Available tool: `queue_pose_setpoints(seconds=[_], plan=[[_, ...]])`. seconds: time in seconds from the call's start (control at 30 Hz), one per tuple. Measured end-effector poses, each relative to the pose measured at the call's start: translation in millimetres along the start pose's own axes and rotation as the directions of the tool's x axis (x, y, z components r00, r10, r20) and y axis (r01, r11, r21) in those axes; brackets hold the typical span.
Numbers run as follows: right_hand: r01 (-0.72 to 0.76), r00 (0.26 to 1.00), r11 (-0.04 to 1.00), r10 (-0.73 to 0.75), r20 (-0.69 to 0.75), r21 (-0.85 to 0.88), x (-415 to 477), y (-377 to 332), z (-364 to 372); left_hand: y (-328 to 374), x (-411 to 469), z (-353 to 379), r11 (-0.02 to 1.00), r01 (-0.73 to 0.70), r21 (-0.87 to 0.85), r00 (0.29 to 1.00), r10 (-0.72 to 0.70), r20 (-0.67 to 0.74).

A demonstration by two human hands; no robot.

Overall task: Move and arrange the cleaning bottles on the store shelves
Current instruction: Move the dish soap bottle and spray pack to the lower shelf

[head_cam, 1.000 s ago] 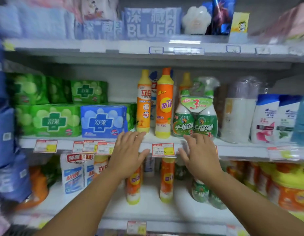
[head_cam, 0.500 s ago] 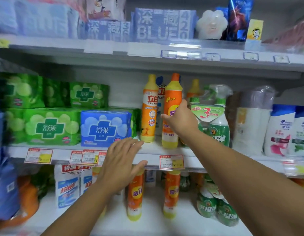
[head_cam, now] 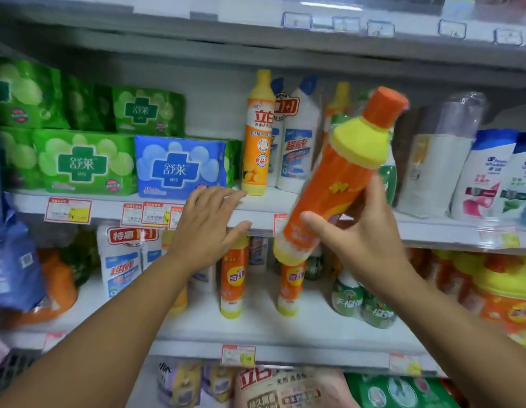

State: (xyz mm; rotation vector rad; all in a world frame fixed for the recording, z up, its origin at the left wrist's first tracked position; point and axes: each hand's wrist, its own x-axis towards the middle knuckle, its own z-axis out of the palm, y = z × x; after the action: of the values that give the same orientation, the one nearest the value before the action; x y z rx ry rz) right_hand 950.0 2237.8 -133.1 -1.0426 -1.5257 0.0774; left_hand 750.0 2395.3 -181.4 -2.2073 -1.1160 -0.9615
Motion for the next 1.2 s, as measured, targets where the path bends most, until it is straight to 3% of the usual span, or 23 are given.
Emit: queue_pose_setpoints(seconds=[0.13,0.27,0.67,0.93,1.07,1.13,1.2], plan=[[-0.175,0.971,0.97,0.198,0.136,-0.167,-58.1,73.2,22.3,0.6,0.5,1.4,1.0,0.003,0.008,1.0,-0.003,0.002],[-0.297,0.917,0.932,0.339,0.209,-0.21,-79.2,134.1,47.5,0.3,0.3,2.1,1.0,-0.005,0.025,1.0,0.005,0.004],[-0.475,0.857,0.818,0.514,0.041,-0.324,-70.8,202.8,33.7,3.3,-0.8,4.4,0.996,0.009,0.085,1.0,-0.008,-0.018],[-0.593,0.792,0.774,0.61,0.008,-0.223,-70.8,191.6,28.3,4.7,-0.8,2.3,0.995,0.027,0.092,0.999,-0.03,0.028],[-0.5,0.866,0.822,0.477,-0.153,-0.271,-94.2,130.5,11.3,5.1,-1.3,0.8,0.996,0.033,0.088,0.999,-0.037,0.04],[-0.327,0.931,0.93,0.288,-0.224,-0.167,-85.7,78.9,0.0,5.4,-1.4,0.4,0.995,0.033,0.089,0.998,-0.037,0.045],[-0.115,0.949,0.981,0.063,-0.309,-0.154,-49.4,45.7,-20.0,5.3,-1.0,-0.1,0.996,0.033,0.086,0.998,-0.037,0.047]])
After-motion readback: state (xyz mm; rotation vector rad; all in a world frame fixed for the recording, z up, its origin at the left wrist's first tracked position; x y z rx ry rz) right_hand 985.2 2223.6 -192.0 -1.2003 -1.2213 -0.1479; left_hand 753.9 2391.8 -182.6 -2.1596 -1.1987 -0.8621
